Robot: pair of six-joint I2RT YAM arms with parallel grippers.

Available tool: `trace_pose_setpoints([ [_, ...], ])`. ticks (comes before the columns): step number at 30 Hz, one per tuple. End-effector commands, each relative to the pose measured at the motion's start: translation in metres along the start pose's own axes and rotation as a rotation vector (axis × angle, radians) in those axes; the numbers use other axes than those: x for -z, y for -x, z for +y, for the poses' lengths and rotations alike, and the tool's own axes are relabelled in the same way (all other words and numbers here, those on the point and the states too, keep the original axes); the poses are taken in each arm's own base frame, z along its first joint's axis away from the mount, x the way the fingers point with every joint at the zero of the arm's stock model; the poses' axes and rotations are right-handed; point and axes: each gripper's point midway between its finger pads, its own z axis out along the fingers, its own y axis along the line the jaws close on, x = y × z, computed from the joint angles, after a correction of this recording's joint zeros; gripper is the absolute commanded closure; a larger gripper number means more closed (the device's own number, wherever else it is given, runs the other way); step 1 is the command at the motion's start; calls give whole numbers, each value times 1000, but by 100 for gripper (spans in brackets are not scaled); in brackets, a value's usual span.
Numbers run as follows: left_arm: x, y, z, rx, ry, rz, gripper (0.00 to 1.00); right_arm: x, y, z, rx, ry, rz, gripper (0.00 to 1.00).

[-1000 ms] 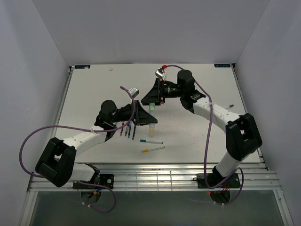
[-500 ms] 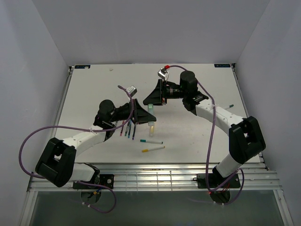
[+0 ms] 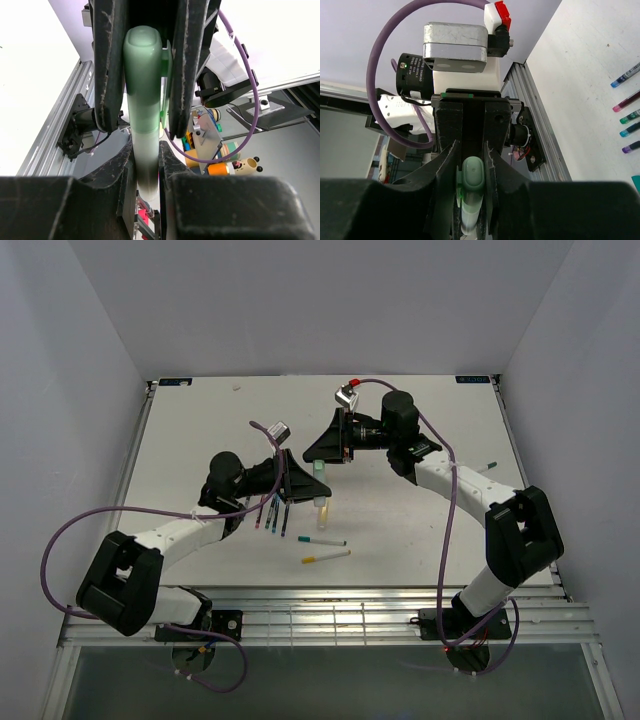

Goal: Open the pen caps

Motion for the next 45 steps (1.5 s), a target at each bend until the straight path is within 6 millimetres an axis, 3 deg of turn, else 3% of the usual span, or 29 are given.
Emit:
trace_pose_setpoints([
  [1, 1, 9, -5, -7, -18, -43, 100, -2, -8, 9, 54, 36, 34, 73],
  [4, 2, 10, -3, 7, -15, -50, 100, -2, -8, 6, 49, 23, 34, 92],
  [5, 2, 11, -3, 10, -13, -58, 100, -4, -2, 5, 90, 4, 13, 92],
  [7, 2, 12, 2, 8, 15, -64, 100, -1, -2, -20, 40, -154, 5, 92],
  [8, 3, 11, 14, 46, 76, -58, 100, 0, 24, -25, 87, -287, -91, 92],
  [9, -1, 17, 9, 12, 98, -50, 100, 5, 25, -47, 118, -396, -70, 92],
  [10, -2, 19, 12, -14, 137, -41, 100, 18, 10, -69, 19, -537, -19, 92],
  [11, -2, 24, 18, -136, 179, -39, 100, 27, 16, -83, 16, -651, -40, 92],
  [12, 0, 27, 22, -123, 261, -25, 100, 28, 27, -81, 51, -692, -37, 92],
  [13, 2, 32, 28, -150, 325, -34, 100, 37, 19, -87, 14, -760, -6, 92],
  [14, 10, 25, 45, -180, 415, 8, 100, 44, 25, -91, 18, -816, -29, 92],
  [18, 19, 31, 52, -255, 506, -9, 100, 46, 31, -93, 24, -845, -26, 92],
  [22, 24, 20, 52, -250, 497, -1, 100, 43, 29, -99, -18, -817, -16, 92],
  [23, 21, 21, 44, -285, 445, -7, 100, 29, 30, -87, -25, -683, -3, 92],
  [24, 19, 18, 39, -292, 407, -4, 100, 29, 34, -80, -39, -610, -23, 92],
  [25, 18, 11, 30, -263, 356, 8, 100, 28, 19, -92, -102, -567, -5, 92],
  [28, 18, 0, 16, -207, 238, -3, 100, 19, 32, -63, -97, -344, -57, 92],
  [29, 16, 2, 4, -245, 172, -21, 100, 18, 20, -62, -173, -282, -33, 92],
  [30, 19, -6, 11, -207, 163, -19, 100, 16, 34, -44, -72, -190, -76, 92],
  [31, 19, -8, 6, -140, 134, -29, 100, 16, 34, -39, -65, -154, -83, 92],
  [32, 18, -7, -7, -182, 62, -33, 100, 16, 30, -38, -71, -126, -79, 92],
  [33, 19, -11, -3, -148, 50, -30, 100, 17, 34, -35, -72, -109, -90, 92],
  [35, 19, -11, -17, -136, -17, -39, 100, 16, 37, -30, -39, -83, -98, 92],
  [39, 19, -14, -22, -100, -81, -25, 100, 15, 46, -20, -23, -17, -139, 92],
  [40, 17, -12, -19, -91, -71, -19, 100, 15, 50, -27, 21, -54, -145, 92],
  [42, 15, -11, -5, -85, -5, -9, 100, 17, 48, -67, -77, -242, -127, 92],
  [43, 13, -6, -11, -120, 10, -11, 100, 19, 64, -65, 50, -306, -131, 92],
  [44, 14, -8, 5, -51, 94, 1, 100, 32, 50, -98, -63, -499, -104, 92],
  [45, 15, -6, 11, -128, 133, 6, 100, 36, 48, -120, -81, -577, -73, 92],
])
